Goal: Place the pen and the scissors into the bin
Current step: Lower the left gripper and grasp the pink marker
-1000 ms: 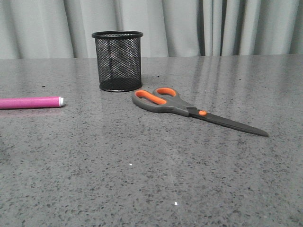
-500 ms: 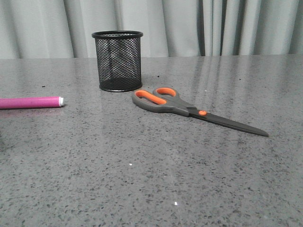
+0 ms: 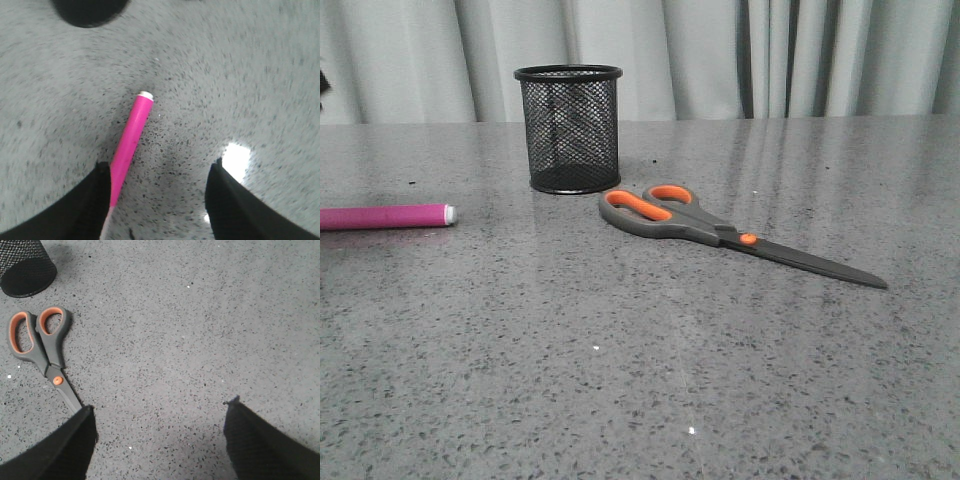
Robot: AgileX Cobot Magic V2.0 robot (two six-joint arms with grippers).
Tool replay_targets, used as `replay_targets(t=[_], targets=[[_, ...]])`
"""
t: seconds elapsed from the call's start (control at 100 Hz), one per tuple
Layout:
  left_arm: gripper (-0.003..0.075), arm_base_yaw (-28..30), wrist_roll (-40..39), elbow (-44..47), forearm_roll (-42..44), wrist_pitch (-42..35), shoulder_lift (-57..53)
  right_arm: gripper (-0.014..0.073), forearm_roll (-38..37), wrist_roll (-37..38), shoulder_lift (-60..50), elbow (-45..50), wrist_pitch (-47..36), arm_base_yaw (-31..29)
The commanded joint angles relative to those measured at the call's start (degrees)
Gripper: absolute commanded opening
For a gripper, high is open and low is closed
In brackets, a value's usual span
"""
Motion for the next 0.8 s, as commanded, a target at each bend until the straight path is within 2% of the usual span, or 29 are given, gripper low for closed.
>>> replay_targets(t=[0.0, 0.2, 0.66, 0.74, 0.79], targets=[[0.0388, -2.5, 4.7, -3.0, 1.6, -1.5, 2.0, 0.0486, 0.1, -0.7, 0.0, -2.0, -3.2, -0.4], [0.0387, -4.0, 8.6, -5.2, 4.1, -4.9, 9.2, 0.0486, 0.1, -0.7, 0.0, -2.0, -3.0, -0.4], [0.0385, -4.0, 8.8, -8.5, 4.0, -3.3, 16.1, 0.0486, 0.1, -0.7, 0.0, -2.0, -3.0, -0.4], [0.0356, -4.0, 8.8, -8.5, 4.0, -2.2, 16.5, 0.0486, 0.1, -0.7, 0.0, -2.0, -3.0, -0.4], [0.0296, -4.0, 8.8, -8.5, 4.2, -1.7, 16.6, 0.0486, 0.1, -0.7, 0.0, -2.0, -3.0, -0.4]])
